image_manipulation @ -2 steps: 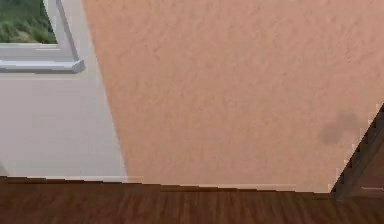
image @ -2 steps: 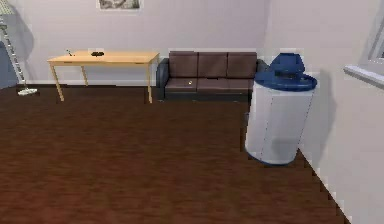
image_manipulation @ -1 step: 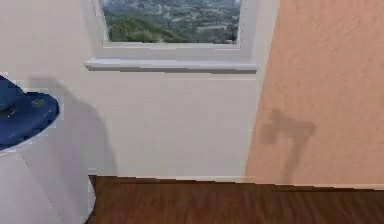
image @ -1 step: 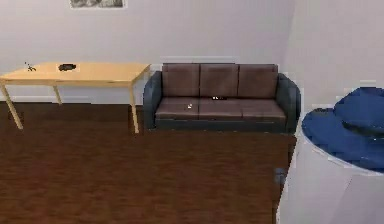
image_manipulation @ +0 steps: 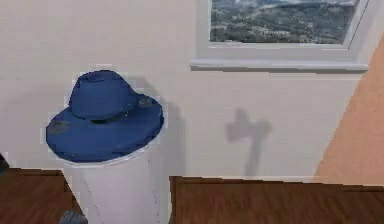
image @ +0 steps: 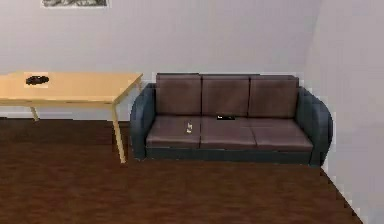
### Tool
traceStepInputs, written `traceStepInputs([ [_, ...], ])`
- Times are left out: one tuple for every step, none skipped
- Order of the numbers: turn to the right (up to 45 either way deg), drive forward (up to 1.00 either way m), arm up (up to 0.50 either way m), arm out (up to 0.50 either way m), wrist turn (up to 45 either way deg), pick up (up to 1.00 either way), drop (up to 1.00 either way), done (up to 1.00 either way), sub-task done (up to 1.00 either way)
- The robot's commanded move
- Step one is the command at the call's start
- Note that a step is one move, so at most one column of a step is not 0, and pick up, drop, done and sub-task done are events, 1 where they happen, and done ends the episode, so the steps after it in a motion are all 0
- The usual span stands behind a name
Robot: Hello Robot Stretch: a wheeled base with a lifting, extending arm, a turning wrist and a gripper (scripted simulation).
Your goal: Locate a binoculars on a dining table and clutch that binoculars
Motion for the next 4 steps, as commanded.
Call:
traceStepInputs([
  [0.0, 1.0, 0.0, 0.0, 0.0, 0.0, 0.0, 0.0, 0.0],
  [12.0, 0.0, 0.0, 0.0, 0.0, 0.0, 0.0, 0.0, 0.0],
  [0.0, 0.1, 0.0, 0.0, 0.0, 0.0, 0.0, 0.0, 0.0],
  [-45.0, 0.0, 0.0, 0.0, 0.0, 0.0, 0.0, 0.0, 0.0],
])
